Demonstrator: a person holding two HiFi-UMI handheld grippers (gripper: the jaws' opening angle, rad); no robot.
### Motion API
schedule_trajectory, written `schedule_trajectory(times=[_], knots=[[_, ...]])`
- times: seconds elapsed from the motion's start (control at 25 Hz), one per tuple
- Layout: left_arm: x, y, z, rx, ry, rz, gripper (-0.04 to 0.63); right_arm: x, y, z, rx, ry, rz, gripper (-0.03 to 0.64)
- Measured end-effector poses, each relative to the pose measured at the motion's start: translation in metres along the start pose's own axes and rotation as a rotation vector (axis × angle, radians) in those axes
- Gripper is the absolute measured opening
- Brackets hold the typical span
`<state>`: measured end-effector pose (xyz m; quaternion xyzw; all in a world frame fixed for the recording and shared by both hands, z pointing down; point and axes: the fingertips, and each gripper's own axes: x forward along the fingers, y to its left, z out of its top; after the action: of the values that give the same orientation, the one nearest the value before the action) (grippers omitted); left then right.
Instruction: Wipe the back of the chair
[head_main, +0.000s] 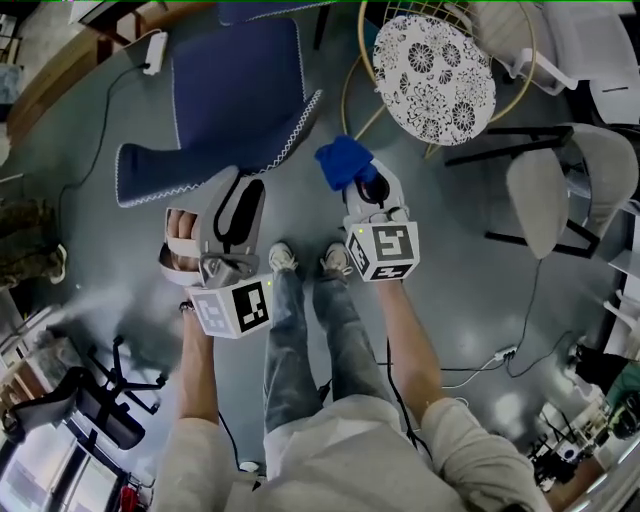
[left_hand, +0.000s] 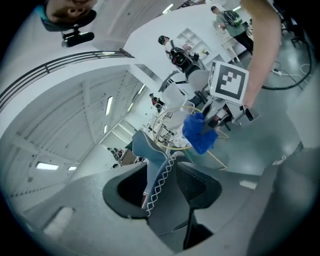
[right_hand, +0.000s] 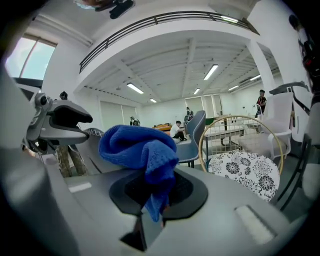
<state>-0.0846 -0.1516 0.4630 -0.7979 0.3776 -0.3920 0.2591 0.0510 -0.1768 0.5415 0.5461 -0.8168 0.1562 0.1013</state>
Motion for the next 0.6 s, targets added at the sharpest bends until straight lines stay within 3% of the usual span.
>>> schedule_trajectory(times=[0.36,0.48,0.6], knots=[[-0.031,0.046,0.015,-0.466,-0.056,0.094,0.176,-0.035,0.019,0.064,-0.057,-0.044,0.016,0.048],[-0.040,0.068,0.014,-0.660,-0.087,0.136,0.175,-0.044,0.022,0.091,-0.063,-0.065,0.022,0.048],[-0.048,0.085,0.017,-0.763,-0.090,0.173,0.141,-0.057,0.018,0.116,-0.064,-0.074,0.018,0.048]])
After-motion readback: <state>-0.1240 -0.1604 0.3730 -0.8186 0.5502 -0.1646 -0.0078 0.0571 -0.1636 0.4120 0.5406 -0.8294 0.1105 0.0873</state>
